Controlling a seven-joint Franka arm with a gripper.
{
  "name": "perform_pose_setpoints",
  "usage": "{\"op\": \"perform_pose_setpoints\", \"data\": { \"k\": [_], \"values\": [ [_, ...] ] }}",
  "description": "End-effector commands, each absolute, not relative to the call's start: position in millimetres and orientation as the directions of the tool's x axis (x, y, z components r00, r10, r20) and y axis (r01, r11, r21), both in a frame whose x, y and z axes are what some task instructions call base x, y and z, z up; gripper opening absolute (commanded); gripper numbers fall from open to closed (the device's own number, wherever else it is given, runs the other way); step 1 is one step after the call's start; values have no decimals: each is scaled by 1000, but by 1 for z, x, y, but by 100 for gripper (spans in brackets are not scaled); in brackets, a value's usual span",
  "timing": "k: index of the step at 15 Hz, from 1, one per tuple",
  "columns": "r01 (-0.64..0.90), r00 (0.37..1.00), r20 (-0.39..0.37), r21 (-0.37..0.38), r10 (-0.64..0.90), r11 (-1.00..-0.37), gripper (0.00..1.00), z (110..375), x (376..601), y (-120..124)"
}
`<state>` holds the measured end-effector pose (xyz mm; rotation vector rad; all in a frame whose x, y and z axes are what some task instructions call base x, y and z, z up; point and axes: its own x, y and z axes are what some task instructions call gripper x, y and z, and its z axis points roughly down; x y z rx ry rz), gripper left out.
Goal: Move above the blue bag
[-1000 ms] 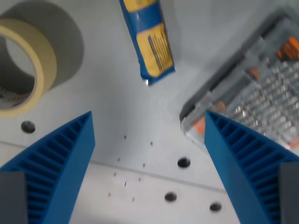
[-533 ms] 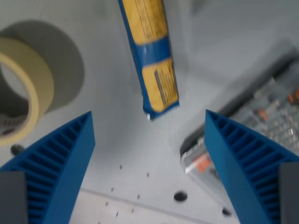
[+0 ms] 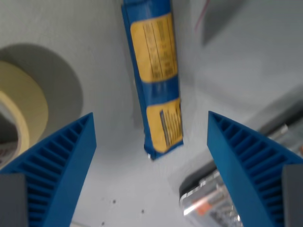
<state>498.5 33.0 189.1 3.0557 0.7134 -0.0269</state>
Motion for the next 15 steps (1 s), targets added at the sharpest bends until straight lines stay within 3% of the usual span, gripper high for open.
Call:
{"op": "perform_pose_setpoints", "data": {
  "k": [1, 15],
  "values": [
    [539, 842, -32, 8, 539, -842, 100, 179, 511, 38],
    [524, 851, -36, 19, 524, -851, 100, 159, 525, 43]
  ]
}}
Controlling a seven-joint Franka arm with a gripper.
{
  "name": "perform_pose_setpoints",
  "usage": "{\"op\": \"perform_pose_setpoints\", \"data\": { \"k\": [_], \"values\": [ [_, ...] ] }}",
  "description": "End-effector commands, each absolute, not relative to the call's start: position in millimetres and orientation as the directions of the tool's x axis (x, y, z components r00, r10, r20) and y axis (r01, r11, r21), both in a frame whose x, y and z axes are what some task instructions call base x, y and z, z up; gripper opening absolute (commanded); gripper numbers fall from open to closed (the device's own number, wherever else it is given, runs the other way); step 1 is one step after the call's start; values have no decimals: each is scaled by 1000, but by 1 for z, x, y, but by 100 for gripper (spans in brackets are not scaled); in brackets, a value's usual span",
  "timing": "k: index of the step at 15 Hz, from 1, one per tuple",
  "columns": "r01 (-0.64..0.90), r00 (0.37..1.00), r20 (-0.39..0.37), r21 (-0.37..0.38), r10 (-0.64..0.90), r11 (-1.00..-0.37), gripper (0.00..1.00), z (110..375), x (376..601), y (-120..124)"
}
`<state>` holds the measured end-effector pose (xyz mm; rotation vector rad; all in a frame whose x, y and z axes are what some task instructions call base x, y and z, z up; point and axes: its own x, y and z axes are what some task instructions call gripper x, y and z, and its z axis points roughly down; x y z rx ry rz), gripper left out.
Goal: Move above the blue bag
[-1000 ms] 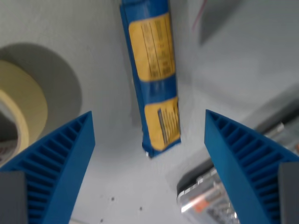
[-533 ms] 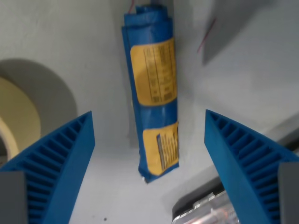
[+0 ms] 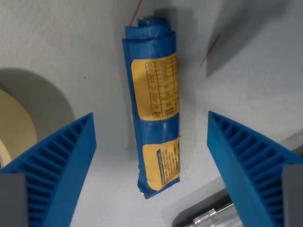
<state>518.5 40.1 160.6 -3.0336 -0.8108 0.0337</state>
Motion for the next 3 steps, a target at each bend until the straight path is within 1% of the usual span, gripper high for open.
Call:
{"op": "perform_pose_setpoints", "data": {
  "k": [1, 3],
  "values": [
    [523, 852, -36, 19, 522, -852, 100, 159, 525, 43],
    [523, 852, -36, 19, 522, -852, 100, 159, 525, 43]
  ]
}}
